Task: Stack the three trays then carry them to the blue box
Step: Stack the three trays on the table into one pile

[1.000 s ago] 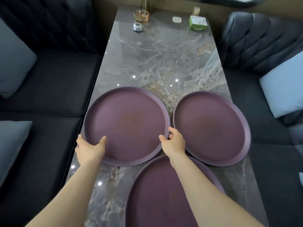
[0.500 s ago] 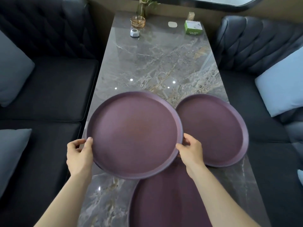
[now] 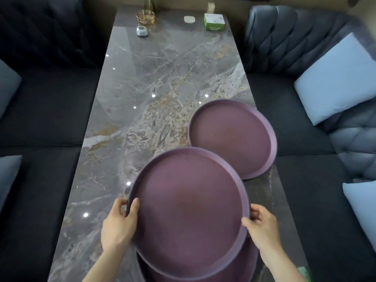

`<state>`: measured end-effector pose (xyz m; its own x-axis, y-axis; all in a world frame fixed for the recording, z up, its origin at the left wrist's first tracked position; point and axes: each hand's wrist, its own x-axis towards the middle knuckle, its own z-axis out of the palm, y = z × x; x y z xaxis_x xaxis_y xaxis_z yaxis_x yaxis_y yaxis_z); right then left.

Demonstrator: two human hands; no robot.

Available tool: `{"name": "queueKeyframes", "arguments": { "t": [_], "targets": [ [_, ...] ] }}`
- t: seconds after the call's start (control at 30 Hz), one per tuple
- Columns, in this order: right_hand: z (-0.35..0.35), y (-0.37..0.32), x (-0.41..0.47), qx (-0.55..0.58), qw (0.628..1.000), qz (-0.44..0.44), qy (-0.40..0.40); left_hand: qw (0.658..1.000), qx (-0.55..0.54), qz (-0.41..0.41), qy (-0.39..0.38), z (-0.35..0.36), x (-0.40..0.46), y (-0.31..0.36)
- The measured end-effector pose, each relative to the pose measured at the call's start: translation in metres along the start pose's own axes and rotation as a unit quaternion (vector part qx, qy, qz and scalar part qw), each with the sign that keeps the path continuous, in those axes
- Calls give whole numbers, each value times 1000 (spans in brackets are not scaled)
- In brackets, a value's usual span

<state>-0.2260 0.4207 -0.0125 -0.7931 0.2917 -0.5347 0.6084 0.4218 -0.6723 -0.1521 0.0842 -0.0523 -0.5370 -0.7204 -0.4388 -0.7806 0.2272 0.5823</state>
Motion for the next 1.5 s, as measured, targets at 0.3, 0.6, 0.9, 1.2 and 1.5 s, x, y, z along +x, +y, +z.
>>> {"name": "queueKeyframes", "arguments": {
  "t": [0.3, 0.6, 0.9, 1.2, 1.5],
  "targets": [
    [-17, 32, -11, -221, 970, -31, 92, 976, 206, 59, 27, -4, -40, 0],
    [-22, 36, -16, -258, 957, -43, 126, 952, 281, 119, 11, -5, -45, 3],
    [-32, 32, -7, -353, 931, -18, 89, 980, 166, 98, 37, 6, -46, 8],
    [-24, 50, -17, -364, 928, -34, 66, 972, 207, 106, 30, 4, -49, 5],
    [-8, 56, -13, -412, 886, -207, 44, 882, 316, 343, -72, 32, -66, 20]
  ]
}}
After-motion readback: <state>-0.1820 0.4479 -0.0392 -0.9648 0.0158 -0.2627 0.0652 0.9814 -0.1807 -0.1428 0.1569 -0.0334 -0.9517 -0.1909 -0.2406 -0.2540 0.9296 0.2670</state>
